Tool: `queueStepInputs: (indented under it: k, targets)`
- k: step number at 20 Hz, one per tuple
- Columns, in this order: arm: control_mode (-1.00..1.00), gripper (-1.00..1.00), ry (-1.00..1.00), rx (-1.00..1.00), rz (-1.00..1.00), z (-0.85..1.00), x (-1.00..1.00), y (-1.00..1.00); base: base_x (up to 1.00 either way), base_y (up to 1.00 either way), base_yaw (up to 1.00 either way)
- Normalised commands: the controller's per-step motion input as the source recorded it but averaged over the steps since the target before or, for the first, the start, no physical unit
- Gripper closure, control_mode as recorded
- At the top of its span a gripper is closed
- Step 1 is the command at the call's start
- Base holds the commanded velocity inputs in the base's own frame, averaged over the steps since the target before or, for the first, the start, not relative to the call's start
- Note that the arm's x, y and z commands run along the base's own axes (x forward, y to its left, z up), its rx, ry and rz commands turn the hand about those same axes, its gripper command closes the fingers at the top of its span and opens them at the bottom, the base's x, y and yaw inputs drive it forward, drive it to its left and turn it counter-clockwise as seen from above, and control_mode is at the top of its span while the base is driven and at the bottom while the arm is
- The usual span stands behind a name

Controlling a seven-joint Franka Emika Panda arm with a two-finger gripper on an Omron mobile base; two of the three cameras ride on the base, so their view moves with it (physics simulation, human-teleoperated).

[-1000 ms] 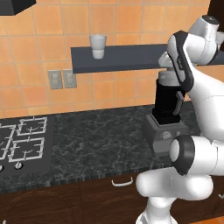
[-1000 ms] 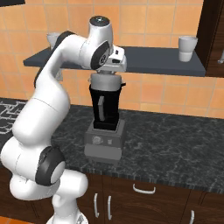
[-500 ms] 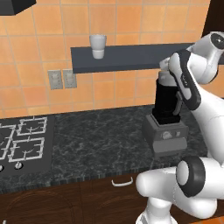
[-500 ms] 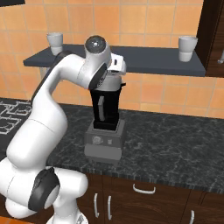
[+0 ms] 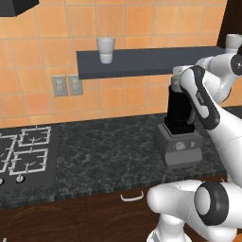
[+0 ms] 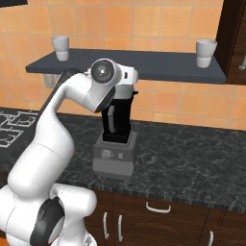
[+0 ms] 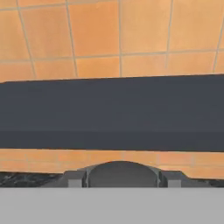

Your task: Close the lid blender by securely placing the lid on top.

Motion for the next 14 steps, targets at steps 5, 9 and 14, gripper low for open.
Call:
queueStepInputs:
  k: [5,9,14]
  targets:
    - [-1.00,1.00,-0.12,0.00,0.00,0.64,0.00,0.00,0.00,0.00,0.00]
    - [-1.00,1.00,-0.12,0.00,0.00,0.30,-0.01,0.00,0.00,0.00,0.00]
    - [-1.00,1.00,-0.10,0.00,0.00,0.04,-0.10,-0.03,0.00,0.00,0.00]
